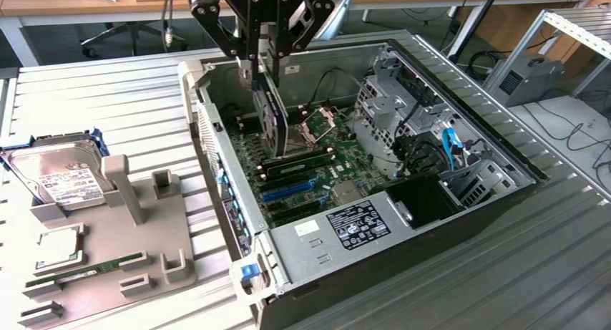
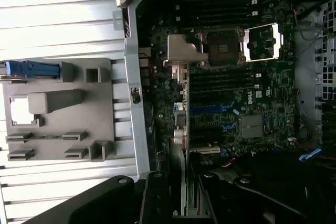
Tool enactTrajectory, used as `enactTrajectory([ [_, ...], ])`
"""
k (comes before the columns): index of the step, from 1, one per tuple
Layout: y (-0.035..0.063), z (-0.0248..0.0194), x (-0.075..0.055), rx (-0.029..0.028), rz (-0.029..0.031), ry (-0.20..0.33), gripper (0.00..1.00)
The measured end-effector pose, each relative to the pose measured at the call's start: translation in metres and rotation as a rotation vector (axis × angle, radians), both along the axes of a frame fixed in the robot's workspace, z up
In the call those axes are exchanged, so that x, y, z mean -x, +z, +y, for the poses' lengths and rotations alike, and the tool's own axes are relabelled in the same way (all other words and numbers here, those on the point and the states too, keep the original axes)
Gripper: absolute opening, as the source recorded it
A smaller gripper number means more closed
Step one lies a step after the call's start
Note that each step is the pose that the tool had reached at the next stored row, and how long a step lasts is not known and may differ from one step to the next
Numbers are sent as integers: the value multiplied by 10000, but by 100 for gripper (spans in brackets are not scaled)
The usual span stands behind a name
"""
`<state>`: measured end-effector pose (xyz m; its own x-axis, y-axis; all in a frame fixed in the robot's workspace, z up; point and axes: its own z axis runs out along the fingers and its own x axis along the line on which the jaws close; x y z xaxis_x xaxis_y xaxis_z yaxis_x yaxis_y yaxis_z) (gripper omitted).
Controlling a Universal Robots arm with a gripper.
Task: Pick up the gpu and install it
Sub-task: 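Pick up the gpu and move the gpu toward the slot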
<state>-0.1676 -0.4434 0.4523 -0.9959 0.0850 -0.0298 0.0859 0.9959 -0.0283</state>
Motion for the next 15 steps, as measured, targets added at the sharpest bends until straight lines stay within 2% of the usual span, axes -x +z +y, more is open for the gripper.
enactTrajectory([
  [15,-36,0,-131,2,0,0,26],
])
